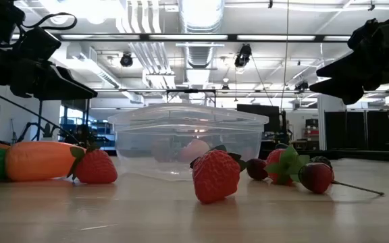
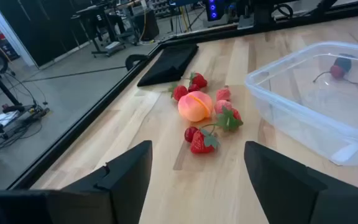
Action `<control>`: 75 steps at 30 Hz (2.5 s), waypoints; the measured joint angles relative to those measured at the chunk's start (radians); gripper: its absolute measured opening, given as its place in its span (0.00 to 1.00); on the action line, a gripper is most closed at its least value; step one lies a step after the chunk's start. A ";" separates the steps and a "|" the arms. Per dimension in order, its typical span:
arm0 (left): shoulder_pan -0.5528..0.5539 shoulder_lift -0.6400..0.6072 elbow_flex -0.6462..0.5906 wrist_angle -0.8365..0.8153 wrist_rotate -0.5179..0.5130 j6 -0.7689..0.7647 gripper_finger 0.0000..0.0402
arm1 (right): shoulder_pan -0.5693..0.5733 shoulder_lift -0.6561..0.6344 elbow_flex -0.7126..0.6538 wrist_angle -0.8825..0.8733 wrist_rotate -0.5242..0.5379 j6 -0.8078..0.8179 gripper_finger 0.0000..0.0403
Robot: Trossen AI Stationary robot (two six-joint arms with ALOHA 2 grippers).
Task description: Pick and placing Produce into tupperware
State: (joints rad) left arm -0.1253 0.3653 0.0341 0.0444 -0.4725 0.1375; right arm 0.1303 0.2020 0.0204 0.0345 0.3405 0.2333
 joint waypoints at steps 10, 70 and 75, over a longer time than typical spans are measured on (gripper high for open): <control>0.000 0.000 0.000 0.000 0.000 0.000 0.60 | 0.000 0.000 0.000 0.000 0.000 0.000 0.69; 0.000 0.000 0.000 0.000 0.000 0.000 0.60 | 0.000 0.000 0.000 0.007 0.000 0.048 0.69; 0.000 0.000 0.000 0.000 0.000 0.000 0.60 | 0.000 0.007 0.000 0.009 0.046 0.408 0.69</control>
State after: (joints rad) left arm -0.1253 0.3653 0.0341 0.0444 -0.4727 0.1375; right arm 0.1303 0.2087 0.0208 0.0436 0.3866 0.6410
